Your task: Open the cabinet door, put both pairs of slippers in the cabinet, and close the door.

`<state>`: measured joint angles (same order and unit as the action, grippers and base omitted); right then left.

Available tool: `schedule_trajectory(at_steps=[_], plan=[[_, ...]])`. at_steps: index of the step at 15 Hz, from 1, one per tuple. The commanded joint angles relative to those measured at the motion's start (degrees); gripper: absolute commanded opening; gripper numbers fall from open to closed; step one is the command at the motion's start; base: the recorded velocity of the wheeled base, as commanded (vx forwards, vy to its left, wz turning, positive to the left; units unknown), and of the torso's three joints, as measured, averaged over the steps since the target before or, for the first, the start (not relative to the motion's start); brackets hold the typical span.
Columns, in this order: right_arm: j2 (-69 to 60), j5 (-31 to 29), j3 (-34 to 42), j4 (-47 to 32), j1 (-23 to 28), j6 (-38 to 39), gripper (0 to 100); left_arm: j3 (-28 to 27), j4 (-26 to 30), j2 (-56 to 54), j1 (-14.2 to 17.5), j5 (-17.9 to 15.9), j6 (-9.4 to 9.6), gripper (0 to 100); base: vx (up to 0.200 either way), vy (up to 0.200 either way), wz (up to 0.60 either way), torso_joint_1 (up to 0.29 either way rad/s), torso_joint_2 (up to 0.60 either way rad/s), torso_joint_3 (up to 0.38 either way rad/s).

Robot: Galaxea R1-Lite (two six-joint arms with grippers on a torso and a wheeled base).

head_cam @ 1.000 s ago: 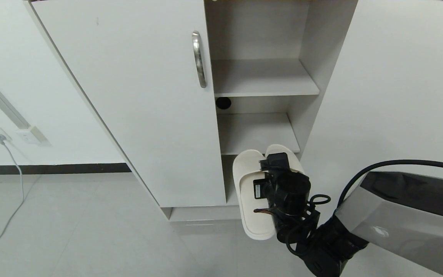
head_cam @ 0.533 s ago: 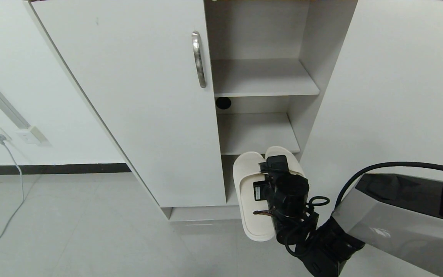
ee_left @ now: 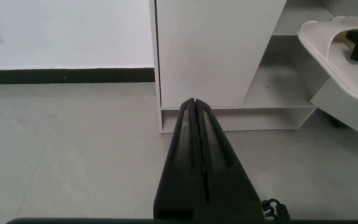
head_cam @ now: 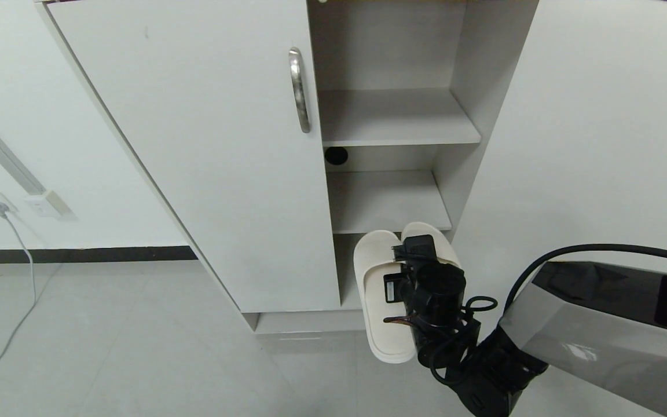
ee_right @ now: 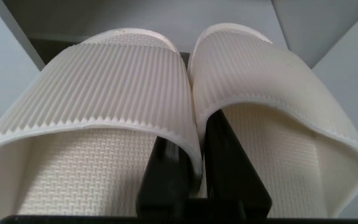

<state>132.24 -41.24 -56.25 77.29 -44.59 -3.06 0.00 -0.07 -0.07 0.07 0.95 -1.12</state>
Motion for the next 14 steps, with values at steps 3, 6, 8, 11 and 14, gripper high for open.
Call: schedule_trajectory(at_steps=[3,6,8,11,14], plan=[[0.03,-0.07,0.0,0.06,0.03,-0.1,0,0.0,-0.01,0.07,0.01,0.02,-0.02,0,0.2,0.0,0.0,-0.001,0.01,0.005],[0.03,-0.07,0.0,0.06,0.03,-0.1,0,0.0,-0.01,0.07,0.01,0.02,-0.02,0,0.2,0.0,0.0,0.001,0.0,-0.001],[0.12,0.02,0.0,0.06,-0.06,-0.02,0,0.0,-0.01,0.07,0.01,0.1,-0.02,0,0.1,0.0,0.0,0.004,0.0,-0.001],[0.56,0.02,0.09,0.23,0.12,0.07,0,0.0,-0.01,0.07,0.01,0.1,-0.02,0,0.0,0.0,0.0,0.0,0.0,0.0],[0.65,0.72,0.0,-0.3,0.74,1.65,0,0.0,-0.01,0.07,0.01,0.1,-0.02,0,0.0,0.0,0.0,0.0,0.0,0.0]])
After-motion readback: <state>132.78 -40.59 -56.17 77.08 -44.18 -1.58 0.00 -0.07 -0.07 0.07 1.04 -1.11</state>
